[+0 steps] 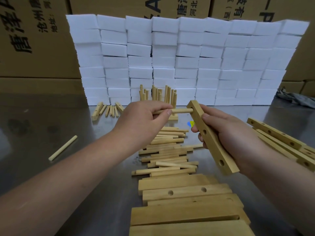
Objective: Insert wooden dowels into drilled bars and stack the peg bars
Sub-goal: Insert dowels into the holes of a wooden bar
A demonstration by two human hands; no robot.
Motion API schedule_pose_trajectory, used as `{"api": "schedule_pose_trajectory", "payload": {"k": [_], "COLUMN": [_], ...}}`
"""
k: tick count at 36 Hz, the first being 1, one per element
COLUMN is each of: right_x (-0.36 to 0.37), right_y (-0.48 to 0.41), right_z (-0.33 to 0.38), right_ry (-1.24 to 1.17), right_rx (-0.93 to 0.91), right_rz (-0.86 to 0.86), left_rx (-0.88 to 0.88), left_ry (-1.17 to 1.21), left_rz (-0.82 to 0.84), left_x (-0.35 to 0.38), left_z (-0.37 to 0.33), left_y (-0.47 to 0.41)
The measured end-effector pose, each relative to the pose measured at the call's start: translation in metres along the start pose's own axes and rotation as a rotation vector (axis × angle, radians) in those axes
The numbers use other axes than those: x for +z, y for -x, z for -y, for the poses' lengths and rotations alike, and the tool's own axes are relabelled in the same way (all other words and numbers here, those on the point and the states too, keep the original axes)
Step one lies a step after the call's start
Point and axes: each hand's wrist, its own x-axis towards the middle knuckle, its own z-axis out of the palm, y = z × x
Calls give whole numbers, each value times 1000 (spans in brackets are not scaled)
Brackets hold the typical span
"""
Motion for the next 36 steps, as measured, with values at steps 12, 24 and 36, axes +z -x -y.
{"api": "schedule_pose_trajectory", "payload": {"k": [12,24,36], "right_x": [7,7,8], "right_y": [11,16,16], "right_z": [11,15,9], "right_ry": [35,199,285], "right_rx": [-35,-116,-171], "right_rz": [-41,-36,-34], "left_rx": [113,392,264], "left_ry": [-120,-436,-396], "left_rz": [20,22,56], "left_x": [-6,-16,-13], "left_z": [-4,-12,-11], "left_y": [1,2,6]}}
